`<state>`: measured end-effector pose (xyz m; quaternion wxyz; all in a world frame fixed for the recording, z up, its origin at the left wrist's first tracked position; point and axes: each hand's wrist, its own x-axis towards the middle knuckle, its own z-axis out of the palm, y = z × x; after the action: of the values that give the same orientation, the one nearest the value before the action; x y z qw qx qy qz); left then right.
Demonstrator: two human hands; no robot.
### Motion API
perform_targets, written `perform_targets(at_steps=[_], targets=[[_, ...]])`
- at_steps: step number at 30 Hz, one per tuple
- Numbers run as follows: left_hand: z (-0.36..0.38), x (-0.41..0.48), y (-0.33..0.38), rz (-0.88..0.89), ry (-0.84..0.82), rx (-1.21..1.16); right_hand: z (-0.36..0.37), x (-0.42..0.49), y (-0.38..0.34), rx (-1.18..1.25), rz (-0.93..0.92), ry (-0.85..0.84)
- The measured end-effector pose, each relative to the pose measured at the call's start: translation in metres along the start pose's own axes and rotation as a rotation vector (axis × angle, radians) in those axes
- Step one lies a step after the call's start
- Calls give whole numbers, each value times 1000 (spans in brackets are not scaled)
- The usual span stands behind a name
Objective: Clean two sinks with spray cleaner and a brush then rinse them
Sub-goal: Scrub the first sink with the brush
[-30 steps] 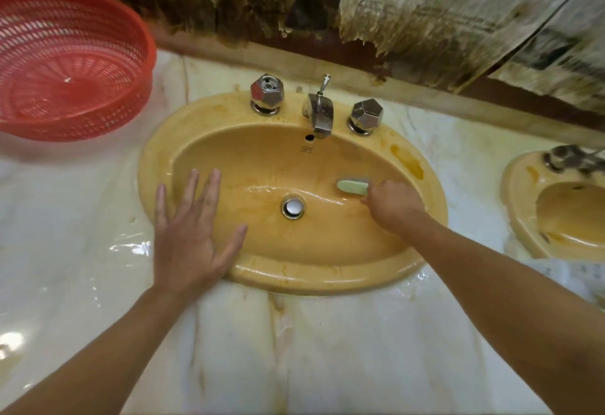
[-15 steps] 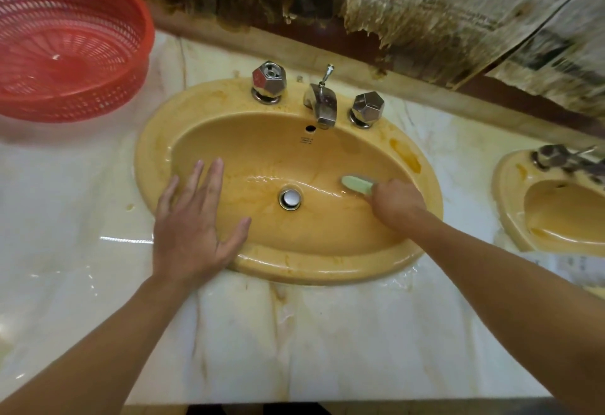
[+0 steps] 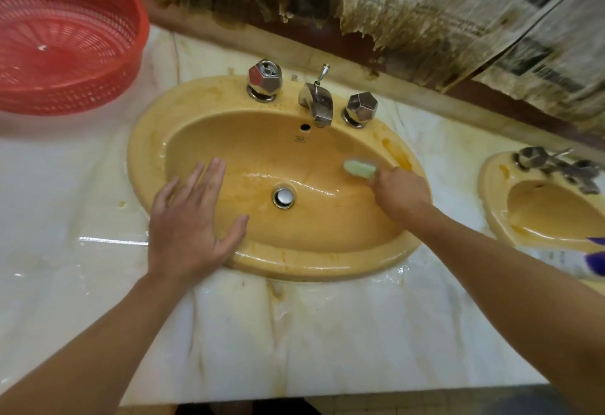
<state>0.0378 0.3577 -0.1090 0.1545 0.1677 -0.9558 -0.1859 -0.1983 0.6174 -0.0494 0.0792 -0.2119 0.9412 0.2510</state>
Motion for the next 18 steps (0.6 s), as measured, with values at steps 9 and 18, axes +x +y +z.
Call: perform_targets(at_steps=[9, 18], targets=[[-6, -1, 8, -15, -30, -70, -27, 7, 8, 178, -75, -231], [11, 19, 48, -61, -272, 11, -59, 10, 30, -184, -226, -316]])
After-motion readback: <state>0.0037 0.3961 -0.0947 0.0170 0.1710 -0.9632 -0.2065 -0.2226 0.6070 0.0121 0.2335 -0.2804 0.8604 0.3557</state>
